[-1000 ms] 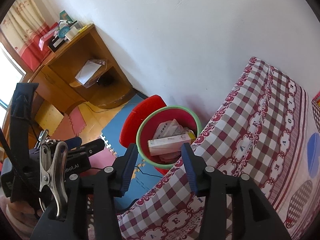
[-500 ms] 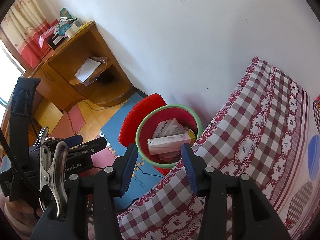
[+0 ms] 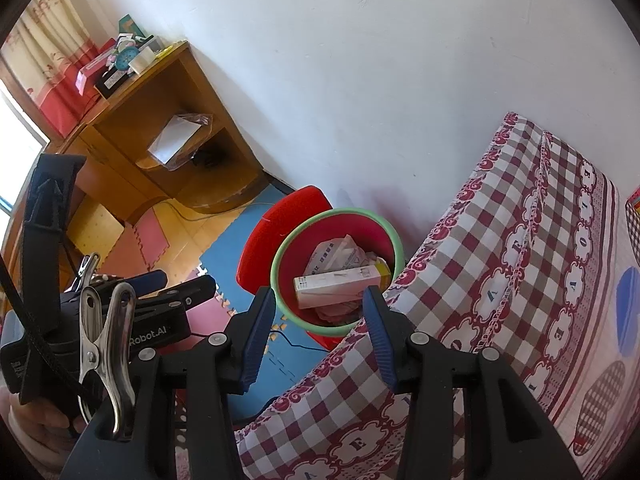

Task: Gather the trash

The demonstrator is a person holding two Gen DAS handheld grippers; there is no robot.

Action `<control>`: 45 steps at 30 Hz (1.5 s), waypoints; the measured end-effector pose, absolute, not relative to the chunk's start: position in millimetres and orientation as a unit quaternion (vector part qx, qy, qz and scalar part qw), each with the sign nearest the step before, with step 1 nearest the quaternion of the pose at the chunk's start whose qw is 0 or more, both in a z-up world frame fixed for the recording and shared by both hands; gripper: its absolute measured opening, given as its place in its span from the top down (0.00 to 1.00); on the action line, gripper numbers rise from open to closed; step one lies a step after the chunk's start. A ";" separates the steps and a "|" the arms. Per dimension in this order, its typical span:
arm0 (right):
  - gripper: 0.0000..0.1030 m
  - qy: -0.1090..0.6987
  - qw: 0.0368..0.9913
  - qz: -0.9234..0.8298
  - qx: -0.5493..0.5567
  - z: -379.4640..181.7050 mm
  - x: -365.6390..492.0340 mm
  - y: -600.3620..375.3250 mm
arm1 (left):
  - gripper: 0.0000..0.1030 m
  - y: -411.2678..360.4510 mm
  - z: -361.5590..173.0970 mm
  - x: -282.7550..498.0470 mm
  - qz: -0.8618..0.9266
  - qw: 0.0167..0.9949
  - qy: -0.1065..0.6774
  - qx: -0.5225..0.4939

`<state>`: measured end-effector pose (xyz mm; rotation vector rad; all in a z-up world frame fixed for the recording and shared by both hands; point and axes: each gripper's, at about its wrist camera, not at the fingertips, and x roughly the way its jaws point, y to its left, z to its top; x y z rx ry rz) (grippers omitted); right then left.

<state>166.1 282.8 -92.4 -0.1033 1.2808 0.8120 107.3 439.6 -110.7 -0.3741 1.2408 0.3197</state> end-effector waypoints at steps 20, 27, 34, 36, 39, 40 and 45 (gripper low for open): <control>0.55 0.581 0.725 0.366 -0.046 -94.0 163.0 282.9 | 0.33 439.6 -113.0 105.6 0.146 0.785 0.577 -0.171; 0.55 0.582 0.725 0.366 -0.045 -94.8 164.0 280.8 | 0.33 439.0 -114.1 105.2 0.142 0.786 0.578 -0.168; 0.55 0.582 0.725 0.364 -0.044 -94.6 164.3 279.2 | 0.33 435.5 -113.1 107.7 0.138 0.788 0.578 -0.158; 0.55 0.583 0.726 0.363 -0.044 -94.4 165.1 277.8 | 0.33 434.0 -113.6 108.2 0.138 0.788 0.579 -0.155; 0.55 0.583 0.726 0.363 -0.044 -94.0 165.7 277.3 | 0.33 433.3 -115.2 109.8 0.138 0.786 0.583 -0.153; 0.55 0.583 0.725 0.363 -0.044 -94.2 166.2 276.7 | 0.33 433.6 -115.0 110.4 0.138 0.785 0.583 -0.154; 0.55 0.584 0.726 0.361 -0.044 -94.5 166.0 275.0 | 0.33 434.9 -113.7 112.2 0.136 0.787 0.581 -0.157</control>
